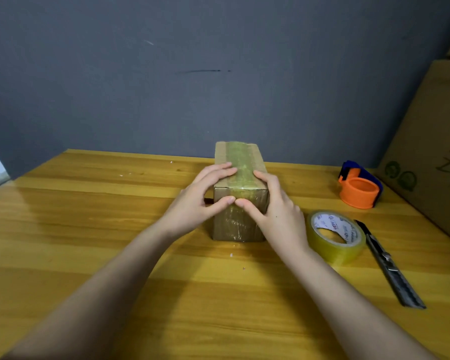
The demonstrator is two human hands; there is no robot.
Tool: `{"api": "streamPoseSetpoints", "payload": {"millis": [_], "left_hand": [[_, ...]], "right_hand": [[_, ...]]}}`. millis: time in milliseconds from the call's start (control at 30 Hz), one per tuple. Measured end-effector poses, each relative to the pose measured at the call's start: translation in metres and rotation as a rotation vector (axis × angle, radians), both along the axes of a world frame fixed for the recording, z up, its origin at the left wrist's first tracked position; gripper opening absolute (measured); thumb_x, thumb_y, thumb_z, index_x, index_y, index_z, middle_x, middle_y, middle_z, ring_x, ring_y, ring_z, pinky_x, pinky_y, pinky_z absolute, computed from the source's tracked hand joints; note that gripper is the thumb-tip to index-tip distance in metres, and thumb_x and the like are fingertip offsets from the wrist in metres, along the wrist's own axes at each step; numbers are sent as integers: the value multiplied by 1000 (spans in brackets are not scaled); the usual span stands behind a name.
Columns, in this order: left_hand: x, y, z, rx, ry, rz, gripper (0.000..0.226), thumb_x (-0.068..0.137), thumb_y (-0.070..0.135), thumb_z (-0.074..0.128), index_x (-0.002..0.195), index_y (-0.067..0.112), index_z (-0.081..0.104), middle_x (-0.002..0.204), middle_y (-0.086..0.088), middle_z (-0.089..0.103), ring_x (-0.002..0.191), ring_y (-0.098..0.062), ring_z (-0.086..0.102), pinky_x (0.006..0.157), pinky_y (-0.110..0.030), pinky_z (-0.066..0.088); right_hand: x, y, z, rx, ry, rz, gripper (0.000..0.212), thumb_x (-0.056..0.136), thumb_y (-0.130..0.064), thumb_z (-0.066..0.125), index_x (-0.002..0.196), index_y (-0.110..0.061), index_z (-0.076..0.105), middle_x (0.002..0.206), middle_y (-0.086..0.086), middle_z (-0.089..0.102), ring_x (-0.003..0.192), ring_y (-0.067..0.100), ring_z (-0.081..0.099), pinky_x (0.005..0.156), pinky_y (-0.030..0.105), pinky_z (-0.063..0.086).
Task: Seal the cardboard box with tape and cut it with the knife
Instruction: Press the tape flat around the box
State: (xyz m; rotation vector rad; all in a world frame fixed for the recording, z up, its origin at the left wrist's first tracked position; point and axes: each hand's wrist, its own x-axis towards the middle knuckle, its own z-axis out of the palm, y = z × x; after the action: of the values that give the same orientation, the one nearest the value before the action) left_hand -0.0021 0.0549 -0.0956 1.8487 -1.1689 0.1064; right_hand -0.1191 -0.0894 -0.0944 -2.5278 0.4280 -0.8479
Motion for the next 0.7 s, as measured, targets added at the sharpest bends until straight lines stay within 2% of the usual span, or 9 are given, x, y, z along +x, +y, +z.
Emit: {"api": "streamPoseSetpoints", "payload": {"millis": [133,267,400,700], "left_hand": [[1,2,2,22,-17,-18,59,80,47,61,135,38,42,146,18,34,136,5,28,109,-46,38],[1,2,3,63,-36,-27,66,80,31,71,138,34,40,148,14,32,137,3,27,114,-39,32],[0,0,4,91,-53,-20,74,75,32,75,139,33,37,149,13,30,138,2,26,114,-31,28],[0,-3,14,191,-2,24,96,69,21,82,144,34,23,157,11,9,138,2,13,113,-23,18]], "right_hand": [[-1,-4,2,-77,60,-3,74,75,-67,53,137,-33,33,135,-3,54,112,28,59,76,38,49],[-2,-8,3,-157,104,5,79,74,-67,55,139,-32,29,136,-2,53,113,29,60,75,38,50],[-3,-13,1,-204,117,24,86,71,-69,58,140,-30,25,140,-2,47,112,28,60,74,39,51],[-1,-10,3,-101,165,46,93,72,-58,67,142,-35,11,146,-1,39,118,29,56,82,41,52]]}}
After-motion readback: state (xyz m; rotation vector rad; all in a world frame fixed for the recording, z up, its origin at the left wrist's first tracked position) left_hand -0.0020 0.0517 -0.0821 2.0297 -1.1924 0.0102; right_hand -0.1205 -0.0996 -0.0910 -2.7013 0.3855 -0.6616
